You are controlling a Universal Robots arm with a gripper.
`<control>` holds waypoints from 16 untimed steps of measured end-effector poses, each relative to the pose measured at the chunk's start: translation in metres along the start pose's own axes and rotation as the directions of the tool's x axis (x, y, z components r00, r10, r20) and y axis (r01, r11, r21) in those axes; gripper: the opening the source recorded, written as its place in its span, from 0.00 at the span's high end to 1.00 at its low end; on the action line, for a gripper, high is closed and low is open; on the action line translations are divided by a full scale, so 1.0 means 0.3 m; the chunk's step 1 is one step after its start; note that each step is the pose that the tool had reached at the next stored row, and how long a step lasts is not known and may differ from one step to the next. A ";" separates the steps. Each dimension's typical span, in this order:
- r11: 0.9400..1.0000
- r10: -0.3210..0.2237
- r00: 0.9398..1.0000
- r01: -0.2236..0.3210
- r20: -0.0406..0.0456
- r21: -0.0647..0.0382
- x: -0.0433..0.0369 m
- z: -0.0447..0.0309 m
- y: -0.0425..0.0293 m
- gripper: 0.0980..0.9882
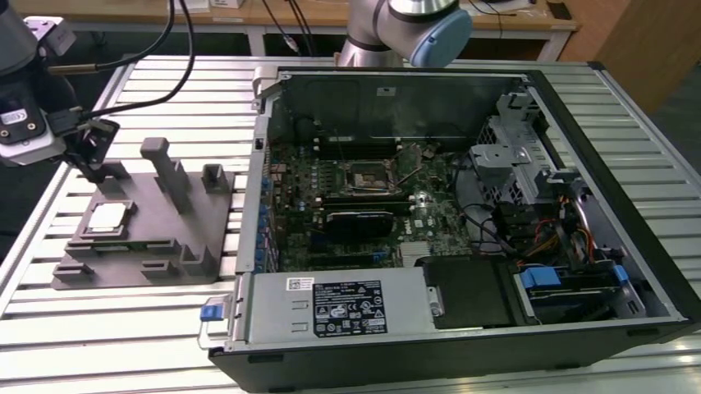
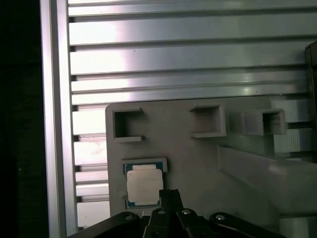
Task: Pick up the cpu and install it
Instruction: 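Pick up the cpu and move it towards the insertion slot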
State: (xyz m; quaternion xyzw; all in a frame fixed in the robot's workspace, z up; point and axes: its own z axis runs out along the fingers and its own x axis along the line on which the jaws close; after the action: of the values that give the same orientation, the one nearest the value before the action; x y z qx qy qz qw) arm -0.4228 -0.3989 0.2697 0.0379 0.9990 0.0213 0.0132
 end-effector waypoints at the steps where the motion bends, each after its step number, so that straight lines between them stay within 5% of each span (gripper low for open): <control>1: 1.000 0.000 1.000 0.000 0.000 0.000 0.001 0.002 0.000 0.99; 16: 1.000 0.000 1.000 0.000 0.000 0.000 0.020 0.037 -0.007 0.99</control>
State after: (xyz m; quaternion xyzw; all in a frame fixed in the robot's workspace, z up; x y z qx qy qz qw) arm -0.4288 -0.4002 0.2583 0.0379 0.9990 0.0213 0.0131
